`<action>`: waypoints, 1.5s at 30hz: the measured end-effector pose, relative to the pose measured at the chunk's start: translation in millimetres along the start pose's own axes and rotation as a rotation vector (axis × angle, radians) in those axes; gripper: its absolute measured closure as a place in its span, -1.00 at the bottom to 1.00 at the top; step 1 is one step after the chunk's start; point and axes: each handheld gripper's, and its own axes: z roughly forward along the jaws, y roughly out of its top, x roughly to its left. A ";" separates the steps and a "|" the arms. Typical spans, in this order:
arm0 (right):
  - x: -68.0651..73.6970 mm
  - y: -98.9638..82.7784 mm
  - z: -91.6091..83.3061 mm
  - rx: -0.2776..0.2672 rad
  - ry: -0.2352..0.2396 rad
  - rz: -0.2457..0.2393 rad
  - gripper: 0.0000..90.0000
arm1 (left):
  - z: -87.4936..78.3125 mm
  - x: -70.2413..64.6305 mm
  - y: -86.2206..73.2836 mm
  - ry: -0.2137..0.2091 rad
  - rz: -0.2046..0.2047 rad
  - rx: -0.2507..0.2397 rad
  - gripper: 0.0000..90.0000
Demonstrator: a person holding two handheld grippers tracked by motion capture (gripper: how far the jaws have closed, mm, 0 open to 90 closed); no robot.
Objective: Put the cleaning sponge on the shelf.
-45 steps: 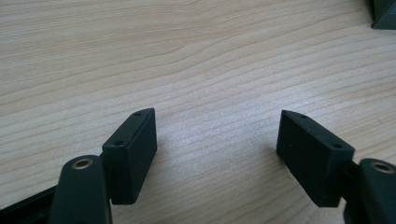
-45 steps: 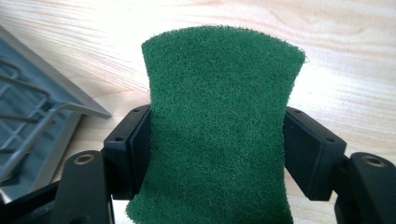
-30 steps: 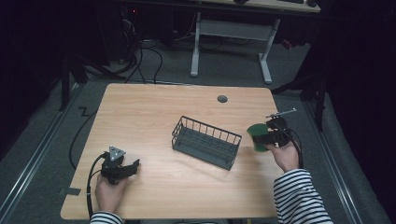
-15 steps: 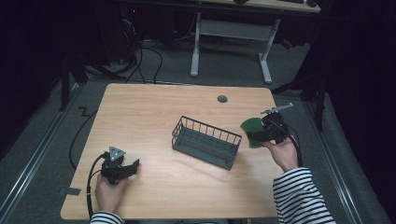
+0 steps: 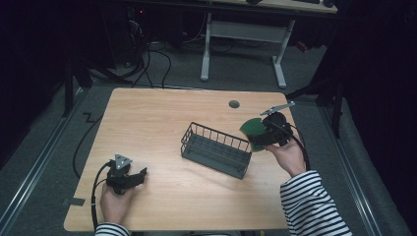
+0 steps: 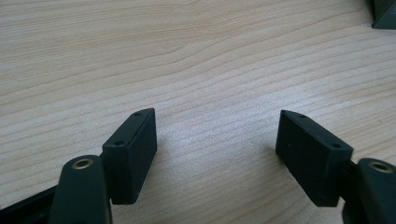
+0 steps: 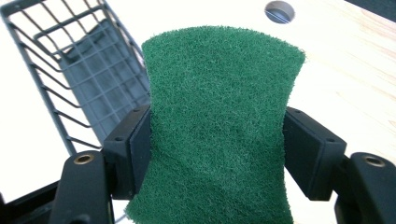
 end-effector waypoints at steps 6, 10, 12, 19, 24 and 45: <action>13.7 8.7 9.8 0.020 0.012 -0.048 -0.31 | 0.0 0.0 0.0 0.000 0.000 0.000 -0.34; 23.1 12.9 17.9 0.038 0.018 -0.086 -0.31 | 0.0 0.2 0.0 -0.001 -0.002 -0.001 -0.34; 26.8 13.8 20.8 0.048 0.015 -0.098 -0.31 | 0.0 0.1 0.0 -0.001 -0.001 -0.001 -0.34; 36.0 16.2 28.9 0.074 0.026 -0.130 -0.31 | 0.0 0.1 0.0 0.000 -0.001 0.000 -0.34; 38.7 16.2 33.7 0.096 0.027 -0.145 -0.32 | 0.0 0.1 0.0 -0.001 -0.001 0.000 -0.34; 41.8 13.6 42.0 0.126 0.038 -0.170 -0.33 | 0.0 0.0 0.0 0.000 0.000 0.000 -0.34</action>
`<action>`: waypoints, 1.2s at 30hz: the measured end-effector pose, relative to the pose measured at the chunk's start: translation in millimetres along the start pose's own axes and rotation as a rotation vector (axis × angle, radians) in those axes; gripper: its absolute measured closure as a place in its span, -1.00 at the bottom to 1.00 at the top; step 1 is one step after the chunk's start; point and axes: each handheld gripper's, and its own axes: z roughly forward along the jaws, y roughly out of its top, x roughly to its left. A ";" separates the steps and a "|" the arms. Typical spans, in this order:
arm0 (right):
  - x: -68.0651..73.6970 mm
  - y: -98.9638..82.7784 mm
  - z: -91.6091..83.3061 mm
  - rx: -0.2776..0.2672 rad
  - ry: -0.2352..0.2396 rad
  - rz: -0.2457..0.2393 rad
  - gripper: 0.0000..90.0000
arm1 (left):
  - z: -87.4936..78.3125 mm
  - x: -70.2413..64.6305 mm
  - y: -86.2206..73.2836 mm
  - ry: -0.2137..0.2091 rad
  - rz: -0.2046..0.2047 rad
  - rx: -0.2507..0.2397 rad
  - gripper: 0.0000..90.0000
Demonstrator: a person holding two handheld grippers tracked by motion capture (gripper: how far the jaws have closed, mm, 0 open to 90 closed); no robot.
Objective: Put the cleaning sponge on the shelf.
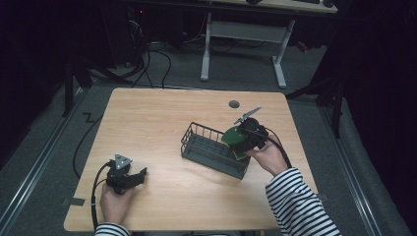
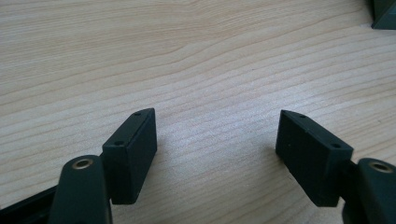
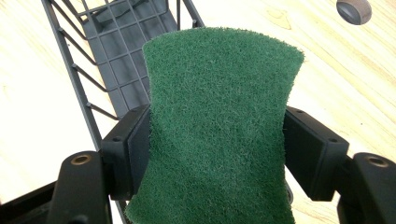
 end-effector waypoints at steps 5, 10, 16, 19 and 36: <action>-0.3 0.1 -1.6 -0.005 -0.004 -0.007 -0.33 | 0.0 -0.1 0.0 0.001 0.001 0.001 -0.34; -0.5 0.3 -2.3 -0.003 -0.010 -0.006 -0.33 | 0.0 -0.1 0.0 0.001 0.001 0.001 -0.34; -1.1 3.2 -0.6 -0.005 -0.014 -0.010 -0.33 | 0.0 -0.2 0.1 0.002 0.003 0.002 -0.34; -1.2 6.1 0.8 -0.007 -0.012 -0.010 -0.33 | 0.1 -0.2 0.1 0.002 0.003 0.001 -0.34; -1.4 6.3 8.1 0.022 -0.019 -0.020 -0.35 | 0.0 -0.2 0.1 0.001 0.002 0.001 -0.34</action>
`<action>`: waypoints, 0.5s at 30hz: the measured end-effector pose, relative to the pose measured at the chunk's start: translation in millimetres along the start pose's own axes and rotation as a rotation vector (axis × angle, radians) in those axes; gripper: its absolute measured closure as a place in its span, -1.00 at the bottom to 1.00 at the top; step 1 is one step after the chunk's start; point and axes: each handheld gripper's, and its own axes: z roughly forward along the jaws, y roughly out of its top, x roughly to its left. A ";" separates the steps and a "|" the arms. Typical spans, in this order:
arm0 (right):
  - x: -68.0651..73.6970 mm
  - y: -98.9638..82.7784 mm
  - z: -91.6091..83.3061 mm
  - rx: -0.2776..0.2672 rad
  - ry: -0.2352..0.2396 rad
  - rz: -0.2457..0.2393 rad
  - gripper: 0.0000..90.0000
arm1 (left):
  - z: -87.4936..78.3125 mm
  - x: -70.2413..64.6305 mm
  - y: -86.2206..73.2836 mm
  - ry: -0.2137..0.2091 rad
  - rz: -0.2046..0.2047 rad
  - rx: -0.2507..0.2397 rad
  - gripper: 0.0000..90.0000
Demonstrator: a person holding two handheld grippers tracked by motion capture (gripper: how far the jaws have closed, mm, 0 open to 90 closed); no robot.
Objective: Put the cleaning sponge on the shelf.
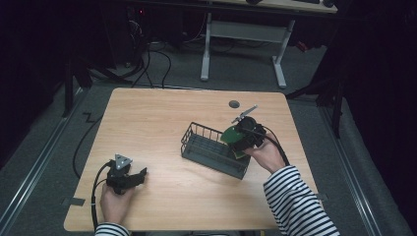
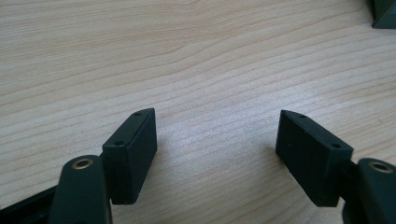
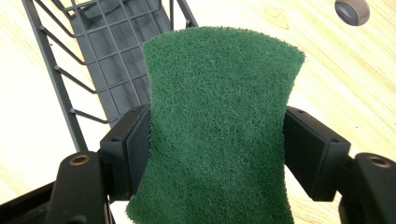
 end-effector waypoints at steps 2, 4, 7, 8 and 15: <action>0.2 0.0 0.1 0.001 0.000 -0.002 -0.35 | 0.0 0.0 0.0 0.000 0.000 0.000 -0.34; 1.1 -0.2 0.3 0.005 0.002 0.001 -0.36 | 0.0 0.0 0.0 0.000 0.000 0.000 -0.34; 1.2 -0.3 0.1 0.000 0.006 -0.006 -0.37 | 0.1 -0.1 0.0 0.000 -0.001 -0.002 -0.34; 1.1 -0.5 -0.1 -0.002 0.010 -0.004 -0.37 | 0.0 0.0 0.0 0.000 0.000 0.000 -0.34; -0.3 -4.0 0.6 -0.011 0.038 0.008 -0.37 | 0.0 0.0 0.0 0.000 0.000 0.000 -0.34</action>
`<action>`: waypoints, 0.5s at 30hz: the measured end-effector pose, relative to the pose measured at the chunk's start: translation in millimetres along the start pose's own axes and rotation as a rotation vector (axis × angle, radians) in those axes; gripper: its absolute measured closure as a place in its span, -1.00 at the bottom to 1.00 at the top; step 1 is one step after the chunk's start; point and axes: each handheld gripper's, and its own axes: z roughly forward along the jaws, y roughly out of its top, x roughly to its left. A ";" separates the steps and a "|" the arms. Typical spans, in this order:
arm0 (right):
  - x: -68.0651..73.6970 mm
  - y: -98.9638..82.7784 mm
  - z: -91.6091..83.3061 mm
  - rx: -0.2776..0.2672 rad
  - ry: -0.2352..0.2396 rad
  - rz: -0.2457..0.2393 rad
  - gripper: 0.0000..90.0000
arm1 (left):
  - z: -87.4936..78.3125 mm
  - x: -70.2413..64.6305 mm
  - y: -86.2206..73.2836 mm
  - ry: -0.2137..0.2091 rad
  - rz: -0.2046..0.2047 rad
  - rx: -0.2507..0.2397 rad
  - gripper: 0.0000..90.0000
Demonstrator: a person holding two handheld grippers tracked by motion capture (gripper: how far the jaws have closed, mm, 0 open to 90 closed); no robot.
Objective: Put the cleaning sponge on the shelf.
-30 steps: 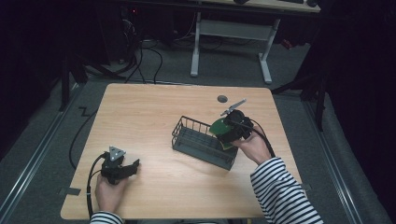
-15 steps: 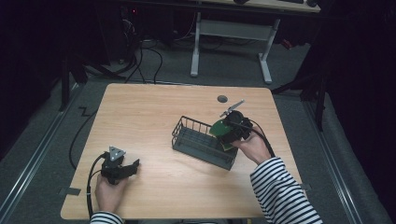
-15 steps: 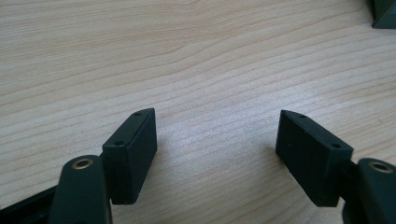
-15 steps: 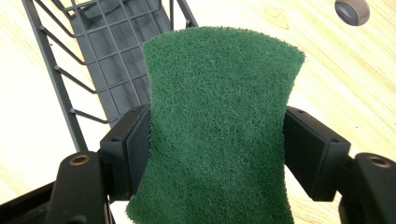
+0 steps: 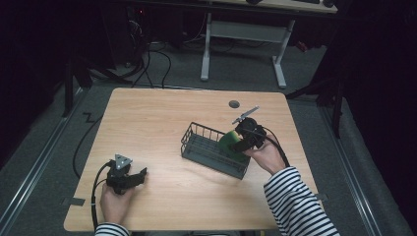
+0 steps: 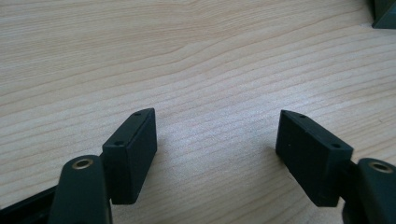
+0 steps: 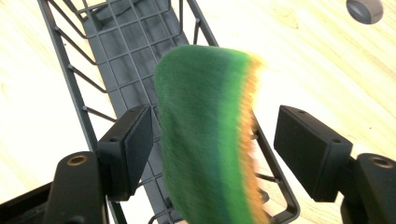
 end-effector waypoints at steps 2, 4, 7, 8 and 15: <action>-0.1 -1.4 1.4 0.005 0.006 0.009 -0.35 | 0.0 0.0 0.0 0.000 0.000 0.000 -0.34; -0.5 -2.8 2.6 0.002 0.012 0.010 -0.31 | 0.1 -0.2 0.0 0.000 -0.001 -0.001 -0.34; -1.0 -5.1 3.3 -0.014 0.029 0.012 -0.25 | 0.1 -0.2 0.0 0.000 -0.001 -0.001 -0.34; -1.1 -5.4 3.4 -0.015 0.028 0.012 -0.25 | 0.1 -0.2 0.0 0.001 -0.001 -0.001 -0.34; -5.0 -8.3 -4.7 -0.061 0.029 0.040 -0.23 | 0.1 -0.3 0.0 0.001 0.000 -0.001 -0.34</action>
